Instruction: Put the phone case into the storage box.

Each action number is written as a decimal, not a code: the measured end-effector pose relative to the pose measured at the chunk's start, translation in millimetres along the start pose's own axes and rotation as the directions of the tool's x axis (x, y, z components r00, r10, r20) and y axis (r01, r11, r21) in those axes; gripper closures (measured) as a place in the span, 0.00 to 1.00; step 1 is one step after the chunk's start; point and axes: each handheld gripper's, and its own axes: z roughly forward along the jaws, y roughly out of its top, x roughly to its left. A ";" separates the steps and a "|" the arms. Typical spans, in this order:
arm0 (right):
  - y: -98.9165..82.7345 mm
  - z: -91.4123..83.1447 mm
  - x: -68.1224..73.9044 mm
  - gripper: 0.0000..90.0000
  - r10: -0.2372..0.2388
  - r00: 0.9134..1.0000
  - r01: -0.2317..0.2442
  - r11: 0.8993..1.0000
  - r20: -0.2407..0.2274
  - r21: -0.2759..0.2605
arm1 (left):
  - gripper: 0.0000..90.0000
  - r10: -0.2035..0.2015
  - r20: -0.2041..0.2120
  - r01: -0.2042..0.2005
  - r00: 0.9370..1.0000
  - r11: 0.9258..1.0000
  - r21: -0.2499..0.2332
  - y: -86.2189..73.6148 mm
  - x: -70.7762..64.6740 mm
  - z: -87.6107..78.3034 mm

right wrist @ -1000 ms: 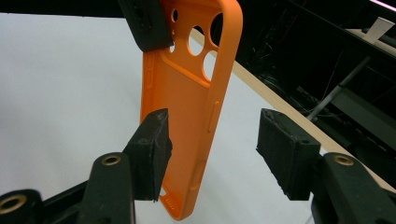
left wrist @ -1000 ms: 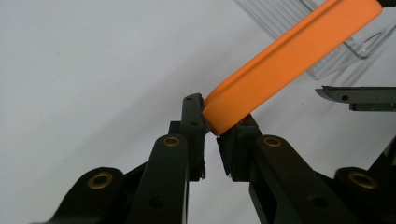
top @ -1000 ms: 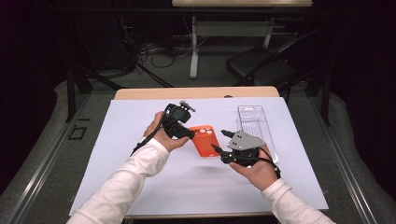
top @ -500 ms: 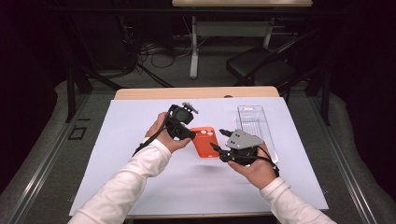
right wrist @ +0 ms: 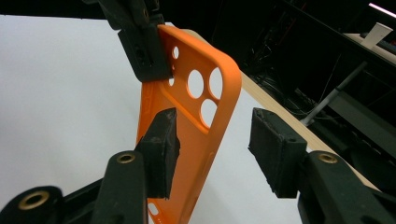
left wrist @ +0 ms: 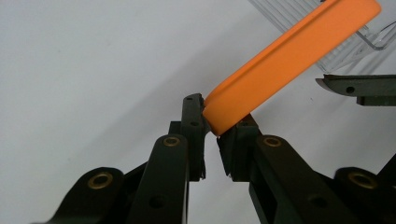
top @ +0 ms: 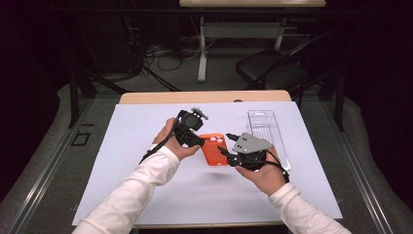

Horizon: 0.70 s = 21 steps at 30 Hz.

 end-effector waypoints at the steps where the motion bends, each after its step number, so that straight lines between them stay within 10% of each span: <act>1: 1.0 0.2 -0.2 0.58 -0.002 1.000 0.002 1.000 0.000 0.001 | 0.90 0.000 0.001 0.000 1.000 1.000 0.000 0.1 -0.1 0.1; 21: 21.2 1.3 -1.9 0.72 -0.072 0.997 0.071 0.996 0.018 0.045 | 0.90 -0.009 0.011 0.009 1.000 1.000 0.014 0.8 -0.7 0.4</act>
